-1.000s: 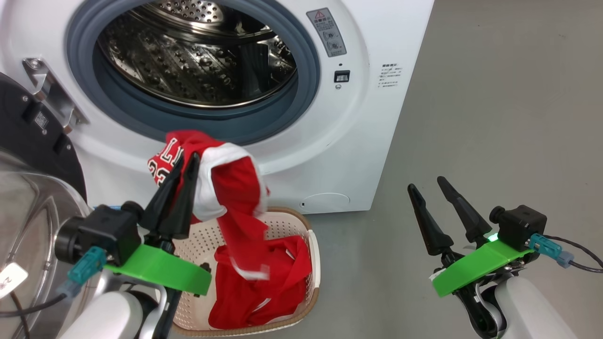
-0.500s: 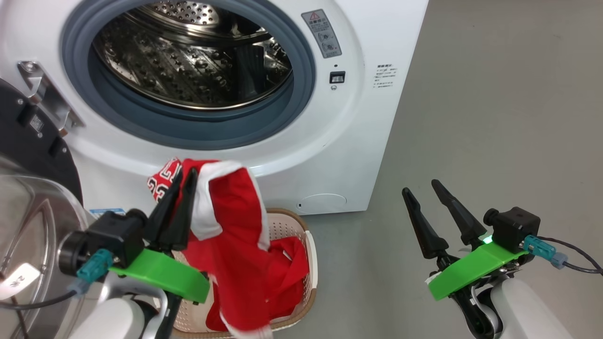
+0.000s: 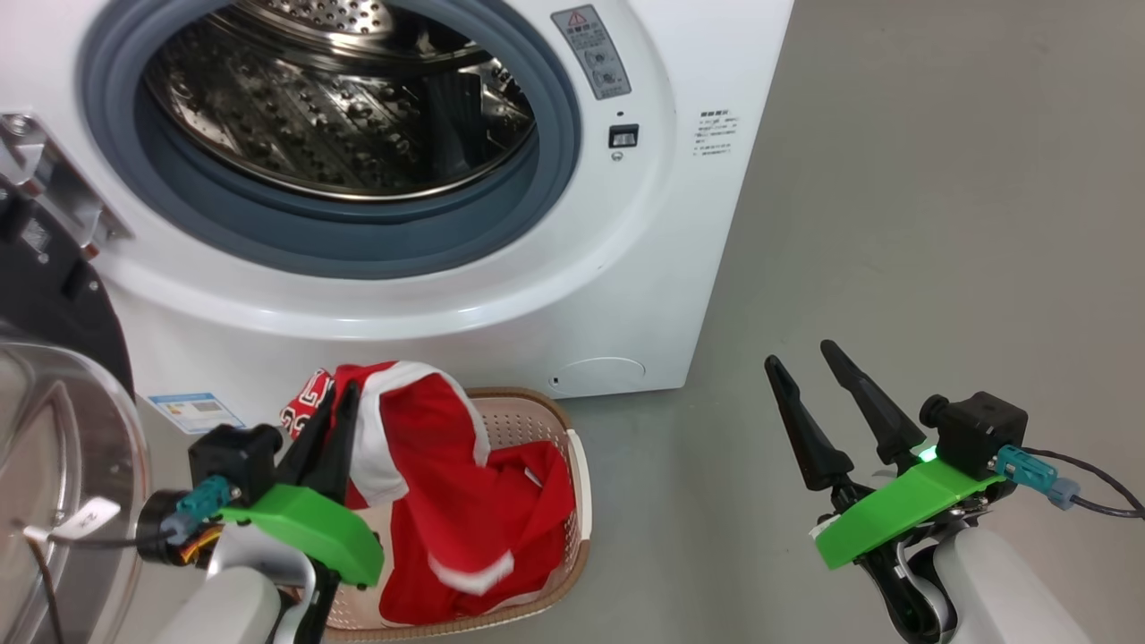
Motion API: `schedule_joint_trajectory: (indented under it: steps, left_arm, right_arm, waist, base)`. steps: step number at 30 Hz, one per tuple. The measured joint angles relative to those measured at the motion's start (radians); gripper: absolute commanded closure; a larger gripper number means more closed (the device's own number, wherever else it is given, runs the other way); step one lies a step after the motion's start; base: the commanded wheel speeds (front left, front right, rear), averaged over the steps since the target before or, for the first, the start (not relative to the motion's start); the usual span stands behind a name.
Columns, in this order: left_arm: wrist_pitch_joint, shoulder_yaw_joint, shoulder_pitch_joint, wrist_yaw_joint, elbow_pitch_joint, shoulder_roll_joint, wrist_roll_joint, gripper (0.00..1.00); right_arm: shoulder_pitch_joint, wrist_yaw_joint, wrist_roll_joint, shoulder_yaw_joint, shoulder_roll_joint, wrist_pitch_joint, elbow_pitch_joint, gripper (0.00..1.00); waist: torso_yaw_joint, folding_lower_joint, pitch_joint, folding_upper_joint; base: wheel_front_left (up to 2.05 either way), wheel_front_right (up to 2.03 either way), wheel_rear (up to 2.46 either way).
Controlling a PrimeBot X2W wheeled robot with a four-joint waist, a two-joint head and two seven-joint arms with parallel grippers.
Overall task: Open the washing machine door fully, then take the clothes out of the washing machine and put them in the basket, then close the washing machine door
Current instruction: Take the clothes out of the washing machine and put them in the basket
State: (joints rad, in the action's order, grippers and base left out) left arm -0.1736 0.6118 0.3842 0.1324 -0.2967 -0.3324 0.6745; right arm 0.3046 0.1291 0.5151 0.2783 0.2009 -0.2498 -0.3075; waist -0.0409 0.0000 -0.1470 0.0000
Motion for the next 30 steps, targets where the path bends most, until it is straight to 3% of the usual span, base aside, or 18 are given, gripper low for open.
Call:
schedule_joint_trajectory:
  steps: [12,30]
  left_arm:
    - [-0.043,-0.020,0.109,-0.113,-0.388,0.092,0.057,1.00]
    - [-0.067,-0.058,0.224,-0.200,-0.796,0.155,0.087,1.00]
  right_arm:
    - [0.006,0.000,0.000,-0.002,-0.003,0.000,0.005,0.00]
    - [0.030,0.000,0.000,-0.006,-0.008,0.000,0.012,0.00]
  waist:
    - [-0.036,0.0000,-0.035,0.0000]
    - [-0.137,0.0001,-0.083,0.0000]
  base:
    - [0.00,0.00,0.00]
    - [0.00,0.00,0.00]
